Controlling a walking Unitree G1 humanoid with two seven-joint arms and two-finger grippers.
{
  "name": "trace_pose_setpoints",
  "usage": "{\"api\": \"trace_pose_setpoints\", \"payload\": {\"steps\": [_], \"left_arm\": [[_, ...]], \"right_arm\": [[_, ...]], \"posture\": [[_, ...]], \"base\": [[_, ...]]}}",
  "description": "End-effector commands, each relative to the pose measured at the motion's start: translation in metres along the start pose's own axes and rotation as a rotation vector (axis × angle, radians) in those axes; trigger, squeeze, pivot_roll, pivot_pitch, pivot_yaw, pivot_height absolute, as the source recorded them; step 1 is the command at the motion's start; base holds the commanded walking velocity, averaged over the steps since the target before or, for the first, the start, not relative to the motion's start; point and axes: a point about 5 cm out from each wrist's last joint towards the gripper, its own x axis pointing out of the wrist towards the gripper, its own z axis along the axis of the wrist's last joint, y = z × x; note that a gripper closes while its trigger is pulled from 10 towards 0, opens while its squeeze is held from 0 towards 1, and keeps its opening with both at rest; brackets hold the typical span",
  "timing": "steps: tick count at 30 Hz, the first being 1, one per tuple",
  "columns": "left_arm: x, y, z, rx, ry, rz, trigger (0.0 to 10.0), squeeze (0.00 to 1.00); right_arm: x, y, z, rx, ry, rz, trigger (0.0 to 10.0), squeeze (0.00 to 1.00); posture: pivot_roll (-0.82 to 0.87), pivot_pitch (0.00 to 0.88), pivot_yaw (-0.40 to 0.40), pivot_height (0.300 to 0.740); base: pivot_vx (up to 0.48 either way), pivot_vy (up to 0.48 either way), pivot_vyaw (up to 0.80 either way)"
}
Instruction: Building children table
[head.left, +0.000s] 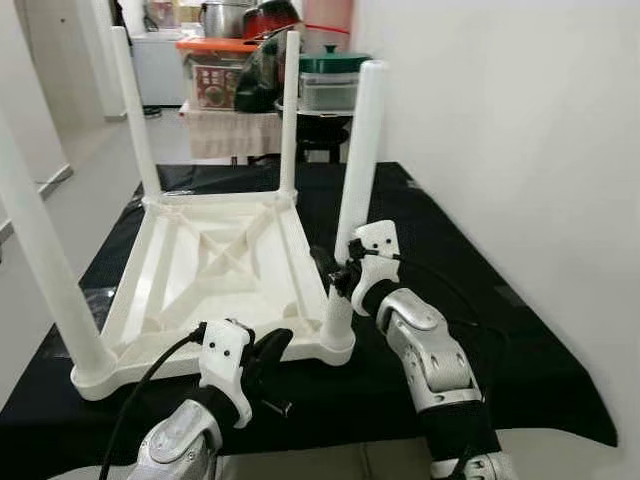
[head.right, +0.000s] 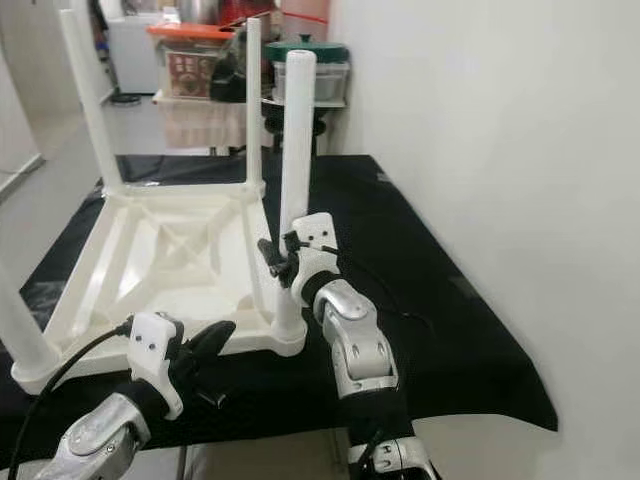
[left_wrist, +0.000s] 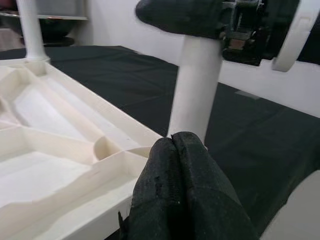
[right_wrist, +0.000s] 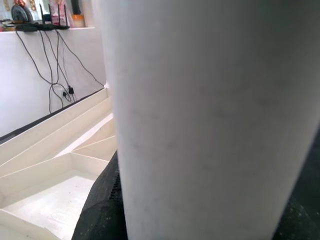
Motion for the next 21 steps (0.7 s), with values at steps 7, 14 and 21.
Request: {"api": "trace_pose_setpoints", "payload": {"steps": [7, 14, 21], "left_arm": [[0.002, 0.000, -0.001, 0.002, 0.013, -0.009, 10.0, 0.00], [0.002, -0.002, -0.002, 0.002, 0.013, -0.008, 10.0, 0.00], [0.002, -0.004, -0.002, 0.001, 0.012, -0.007, 10.0, 0.00]], "right_arm": [[0.004, 0.001, -0.015, 0.023, 0.062, 0.119, 10.0, 1.00], [0.005, 0.001, 0.018, -0.087, -0.012, 0.423, 10.0, 0.00], [0.009, -0.011, 0.040, -0.217, 0.014, 0.724, 10.0, 0.00]], "posture": [[0.00, 0.000, -0.038, 0.740], [0.01, 0.000, -0.043, 0.740], [0.02, 0.000, -0.054, 0.740]], "base": [[0.000, 0.000, 0.00], [0.000, 0.000, 0.00], [0.000, 0.000, 0.00]]}}
